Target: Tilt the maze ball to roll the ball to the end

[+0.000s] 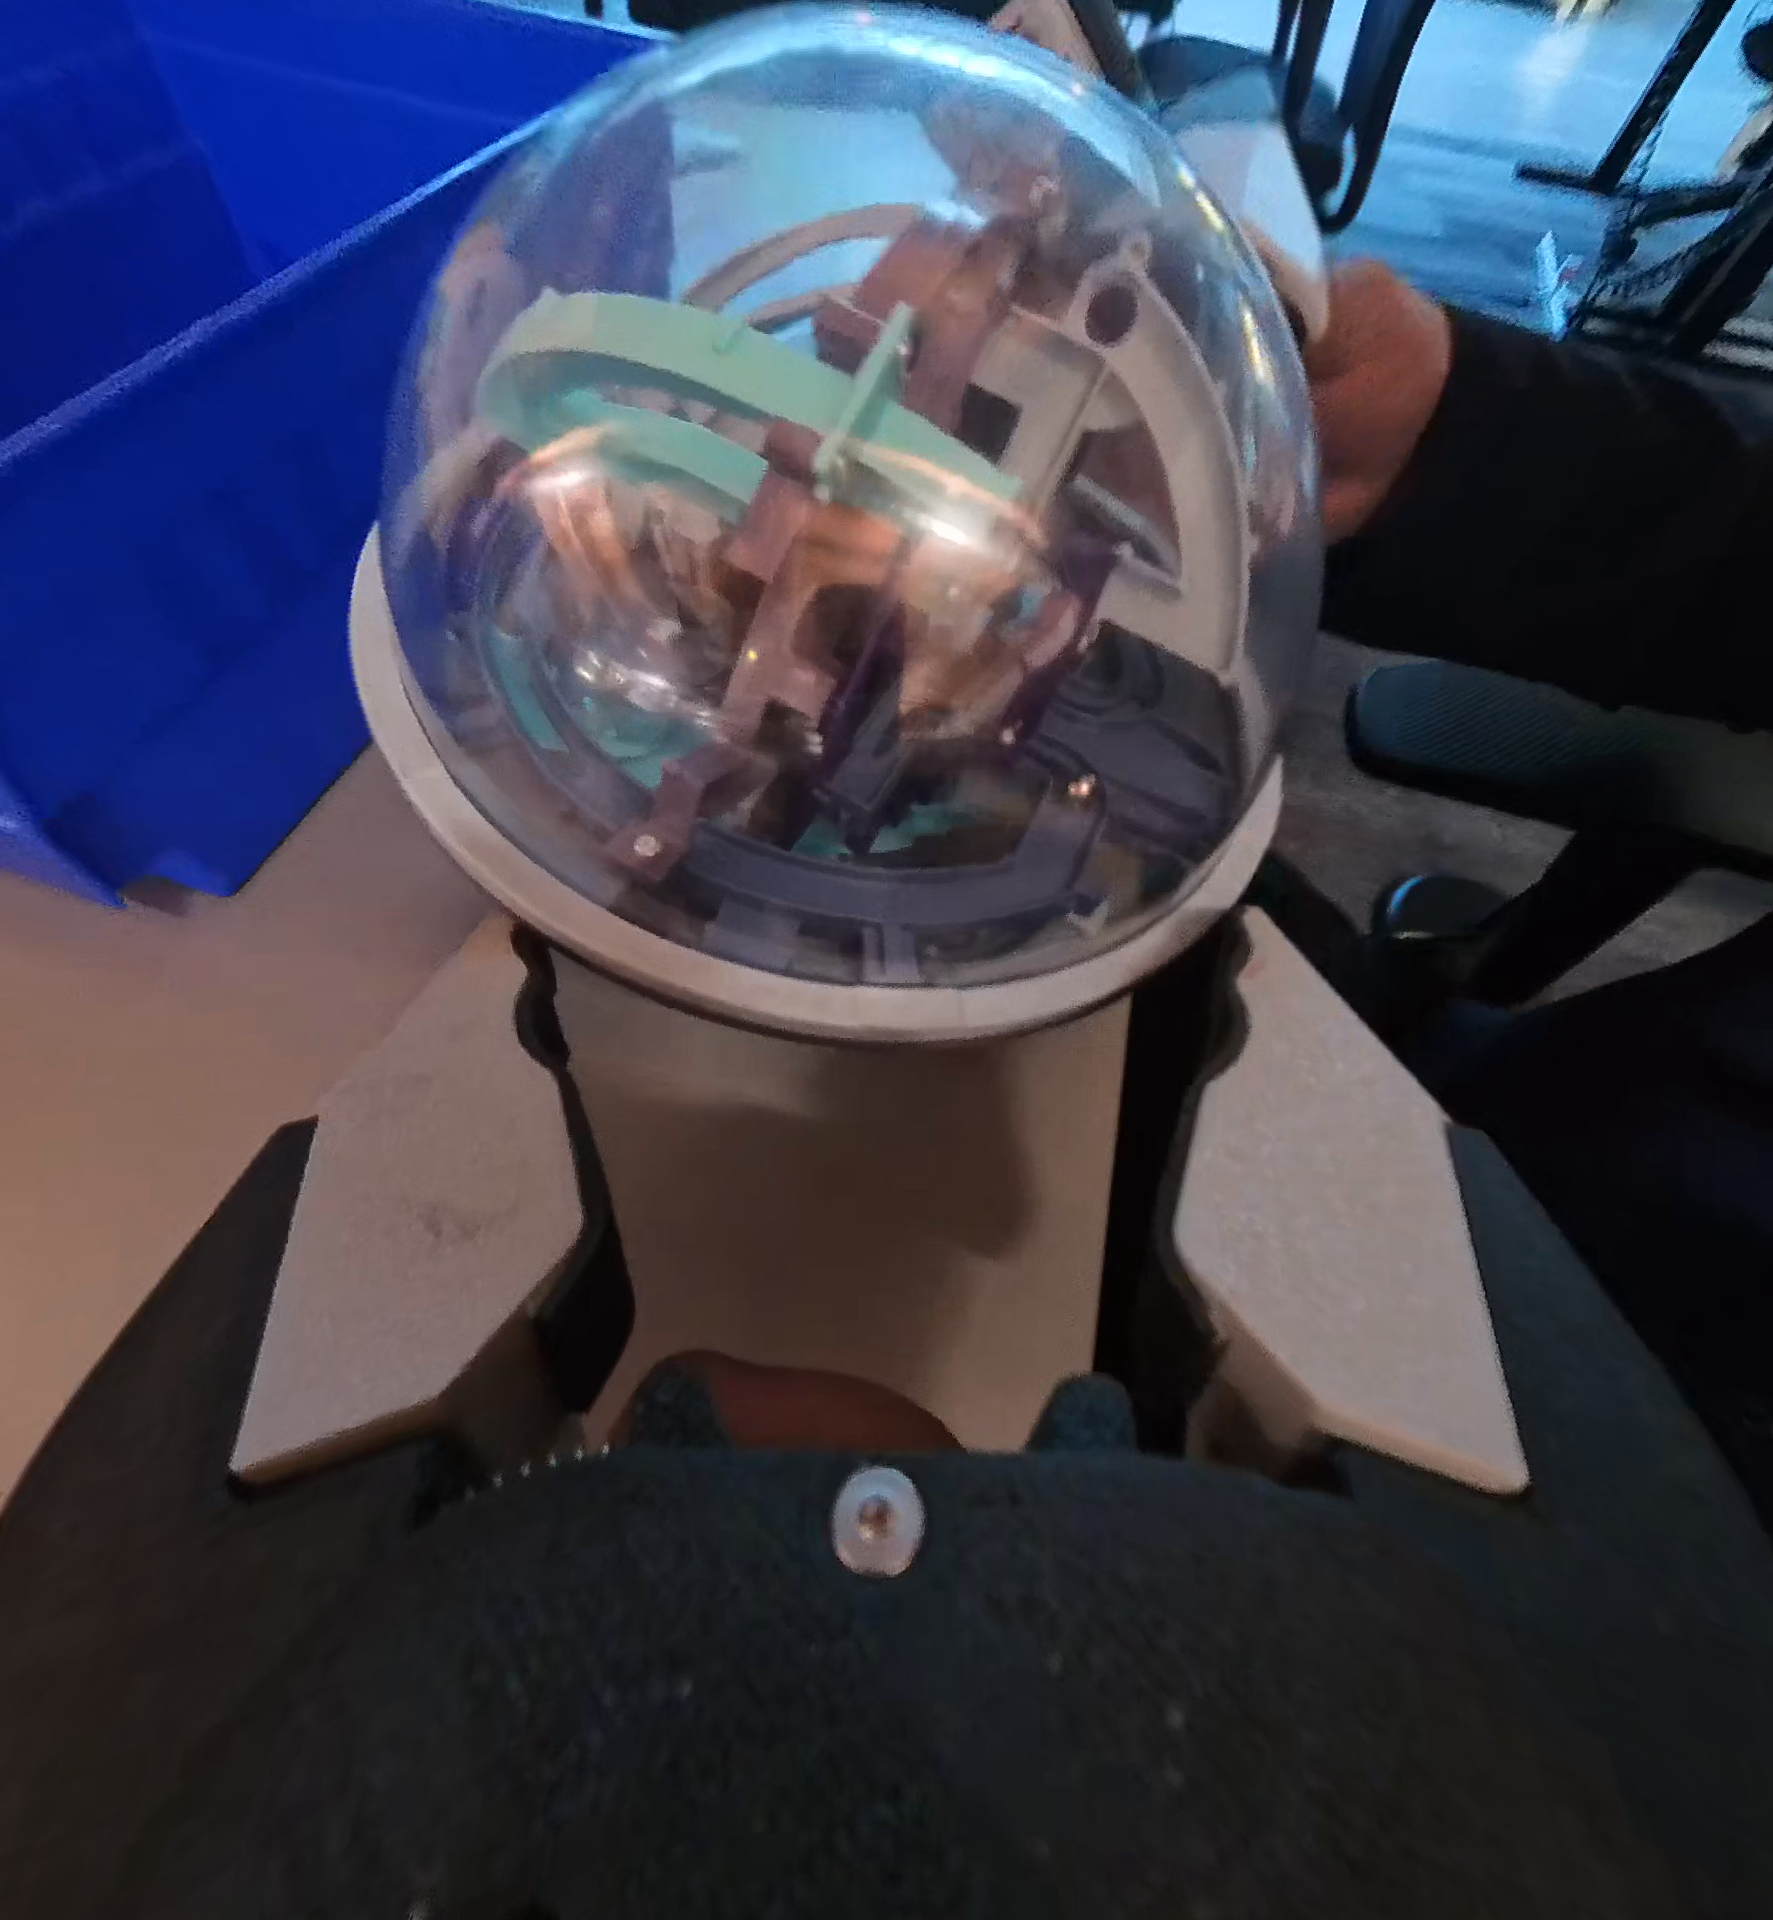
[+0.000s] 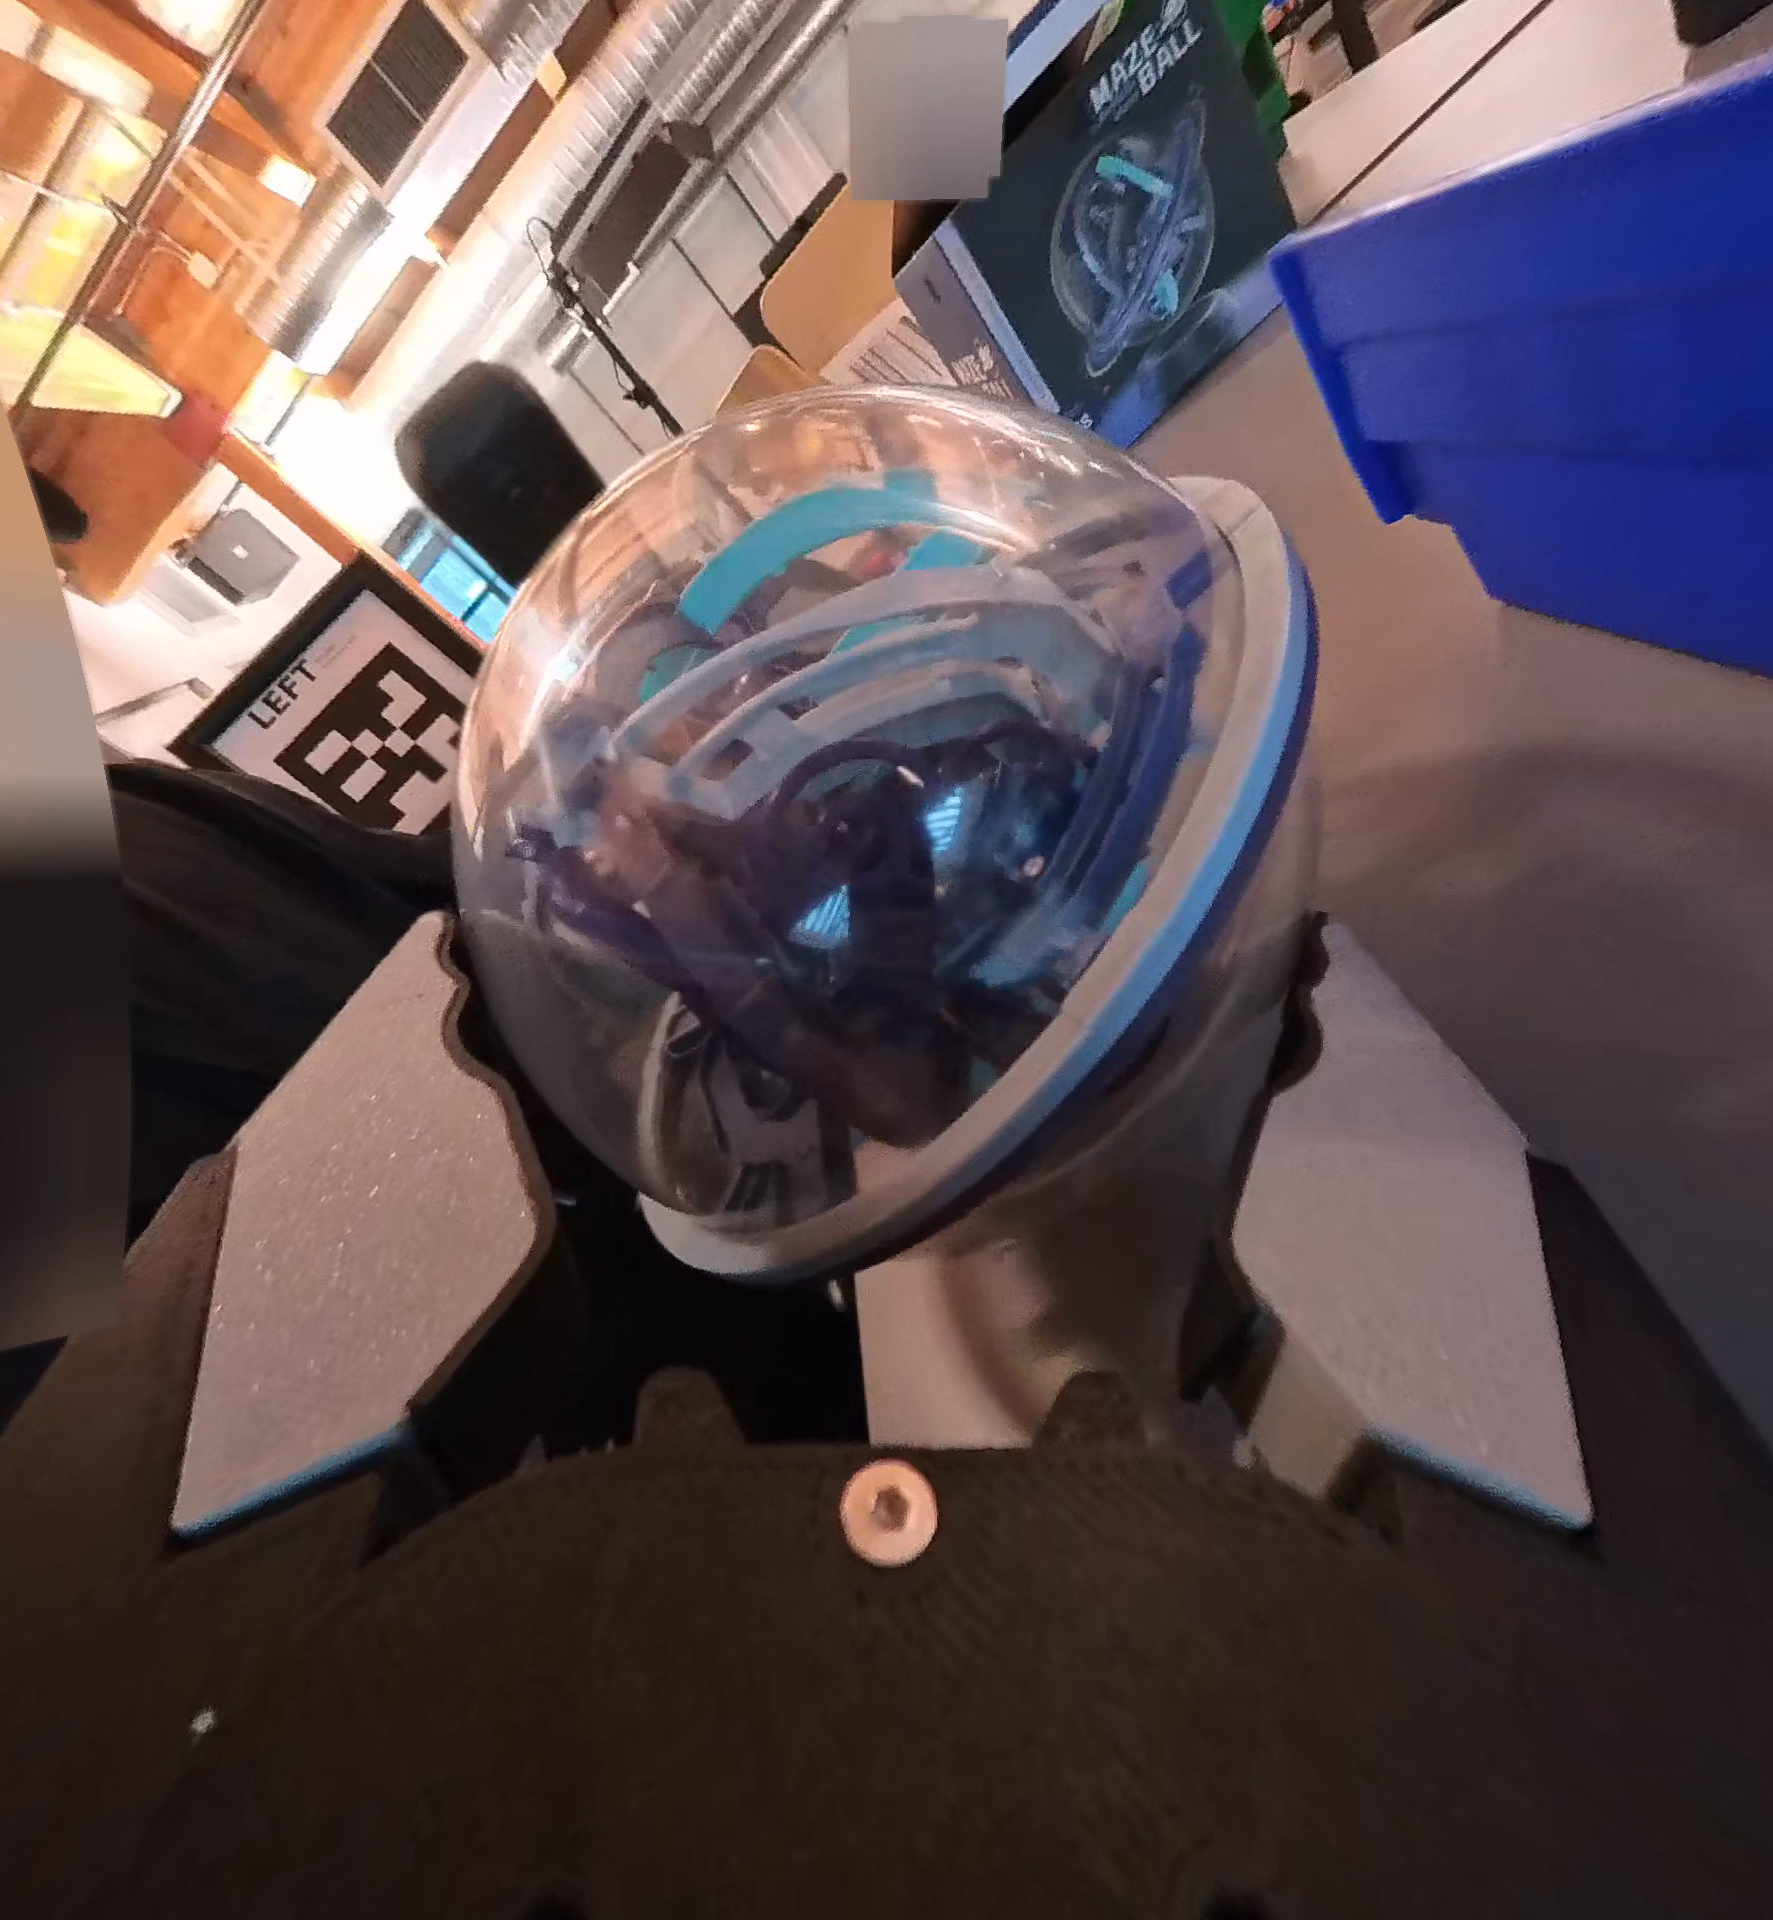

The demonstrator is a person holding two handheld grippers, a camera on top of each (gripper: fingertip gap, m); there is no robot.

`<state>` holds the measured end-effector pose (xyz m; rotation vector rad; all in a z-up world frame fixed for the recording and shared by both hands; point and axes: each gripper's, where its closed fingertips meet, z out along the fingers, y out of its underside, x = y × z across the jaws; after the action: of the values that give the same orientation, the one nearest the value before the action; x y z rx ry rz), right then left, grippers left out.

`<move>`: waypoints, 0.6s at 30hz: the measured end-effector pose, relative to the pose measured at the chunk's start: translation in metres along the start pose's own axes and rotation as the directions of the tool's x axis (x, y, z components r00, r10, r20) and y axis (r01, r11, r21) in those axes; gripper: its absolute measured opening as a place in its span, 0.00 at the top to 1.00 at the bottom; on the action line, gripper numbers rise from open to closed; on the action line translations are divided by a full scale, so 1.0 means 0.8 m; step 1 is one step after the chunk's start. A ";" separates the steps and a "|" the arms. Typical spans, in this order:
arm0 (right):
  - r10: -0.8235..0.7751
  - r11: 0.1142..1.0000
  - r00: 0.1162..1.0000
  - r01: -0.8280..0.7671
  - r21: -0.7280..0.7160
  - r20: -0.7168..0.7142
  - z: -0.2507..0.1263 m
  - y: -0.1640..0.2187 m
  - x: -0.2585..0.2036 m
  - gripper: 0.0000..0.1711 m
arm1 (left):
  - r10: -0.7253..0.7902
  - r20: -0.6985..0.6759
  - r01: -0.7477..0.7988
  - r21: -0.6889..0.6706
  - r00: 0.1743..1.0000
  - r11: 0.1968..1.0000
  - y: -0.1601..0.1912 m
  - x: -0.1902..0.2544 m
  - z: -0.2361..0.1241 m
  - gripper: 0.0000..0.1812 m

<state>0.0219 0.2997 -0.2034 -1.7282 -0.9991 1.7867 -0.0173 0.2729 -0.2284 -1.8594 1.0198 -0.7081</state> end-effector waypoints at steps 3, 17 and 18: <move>0.008 1.000 1.000 -0.008 0.020 0.003 -0.005 -0.006 0.003 0.16 | 0.089 0.021 -0.088 -0.047 0.996 0.995 0.008 0.000 0.002 0.31; 0.004 1.000 1.000 -0.004 -0.002 -0.009 -0.007 -0.010 0.014 0.17 | 0.596 0.359 -0.579 -0.167 0.718 0.798 -0.017 -0.056 0.000 0.25; 0.005 1.000 1.000 -0.005 -0.005 -0.009 -0.008 -0.010 0.014 0.17 | 0.642 0.366 -0.629 -0.173 0.674 0.758 -0.022 -0.053 0.000 0.25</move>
<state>0.0255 0.3146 -0.2043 -1.7419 -0.9977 1.7788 -0.0326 0.3145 -0.2159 -1.4249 1.2889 0.1232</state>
